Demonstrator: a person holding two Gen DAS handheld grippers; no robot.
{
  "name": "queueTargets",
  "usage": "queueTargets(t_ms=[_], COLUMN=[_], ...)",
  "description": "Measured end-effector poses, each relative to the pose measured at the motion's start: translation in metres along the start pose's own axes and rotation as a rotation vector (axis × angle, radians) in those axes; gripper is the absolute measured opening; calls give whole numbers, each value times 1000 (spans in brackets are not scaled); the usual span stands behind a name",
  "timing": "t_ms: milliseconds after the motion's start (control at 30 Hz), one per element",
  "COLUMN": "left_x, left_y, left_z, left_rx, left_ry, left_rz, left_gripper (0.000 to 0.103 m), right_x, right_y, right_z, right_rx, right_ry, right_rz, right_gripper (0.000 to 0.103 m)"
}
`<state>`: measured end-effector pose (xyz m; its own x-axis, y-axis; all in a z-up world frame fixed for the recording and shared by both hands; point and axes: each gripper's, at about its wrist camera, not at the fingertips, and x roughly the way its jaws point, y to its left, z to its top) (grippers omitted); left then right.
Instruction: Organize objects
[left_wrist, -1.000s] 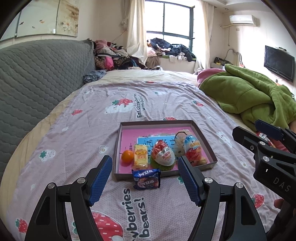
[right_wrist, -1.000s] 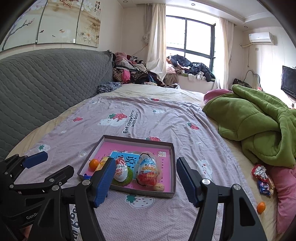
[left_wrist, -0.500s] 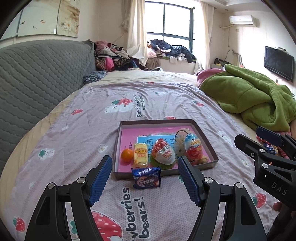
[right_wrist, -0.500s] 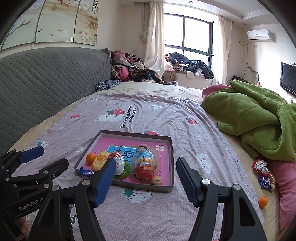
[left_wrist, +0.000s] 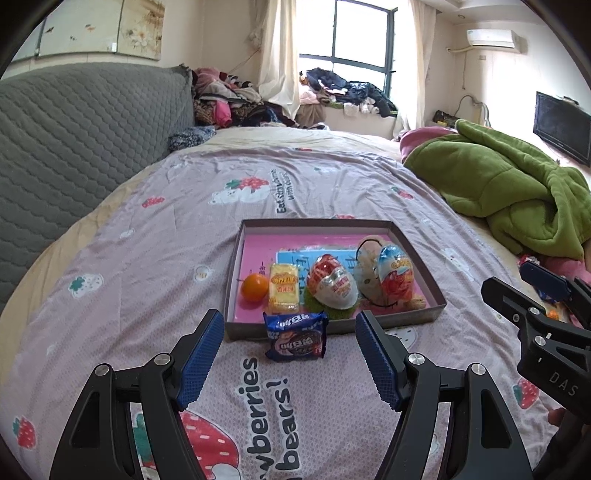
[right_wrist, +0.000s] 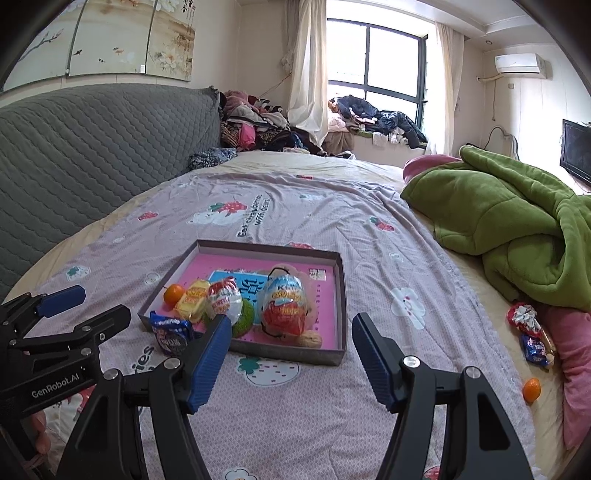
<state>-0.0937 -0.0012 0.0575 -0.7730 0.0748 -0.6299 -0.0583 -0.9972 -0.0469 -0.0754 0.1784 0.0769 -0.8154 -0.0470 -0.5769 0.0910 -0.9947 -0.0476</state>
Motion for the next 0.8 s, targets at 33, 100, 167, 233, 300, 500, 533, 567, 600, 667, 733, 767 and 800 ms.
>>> queueTargets(t_ms=[33, 100, 167, 233, 300, 500, 533, 567, 600, 667, 733, 767, 800], left_x=[1, 4, 6, 7, 9, 11, 11, 11, 12, 15, 18, 19, 20], left_y=[1, 2, 3, 3, 3, 3, 3, 4, 4, 4, 4, 5, 5], left_z=[-1, -4, -7, -10, -13, -20, -22, -22, -24, -27, -30, -32, -33], left_rx=[-1, -3, -5, -9, -10, -3, -6, -9, -10, -7, -8, -11, -14], left_ry=[3, 5, 3, 2, 0, -12, -9, -10, -10, -1, 7, 13, 16], left_rz=[0, 3, 3, 1, 0, 6, 2, 1, -1, 4, 5, 4, 2], left_gripper=[75, 75, 75, 75, 75, 75, 75, 75, 75, 75, 75, 75, 75], right_x=[2, 3, 5, 7, 8, 11, 11, 11, 12, 13, 15, 16, 17], right_y=[0, 0, 0, 0, 0, 1, 1, 1, 0, 0, 0, 0, 0], right_z=[-2, -4, -7, -10, -12, -21, -22, -24, -25, -28, -31, -32, -34], right_rx=[-1, -1, -2, -3, -3, -7, -6, -5, -5, -3, -3, -1, 1], right_ry=[2, 1, 0, -2, -3, -10, -12, -16, -15, -12, -8, -3, 5], right_rz=[1, -1, -1, -1, 3, 14, 14, 14, 17, 18, 21, 21, 24], right_gripper=[67, 67, 67, 67, 67, 67, 67, 67, 67, 67, 67, 67, 67])
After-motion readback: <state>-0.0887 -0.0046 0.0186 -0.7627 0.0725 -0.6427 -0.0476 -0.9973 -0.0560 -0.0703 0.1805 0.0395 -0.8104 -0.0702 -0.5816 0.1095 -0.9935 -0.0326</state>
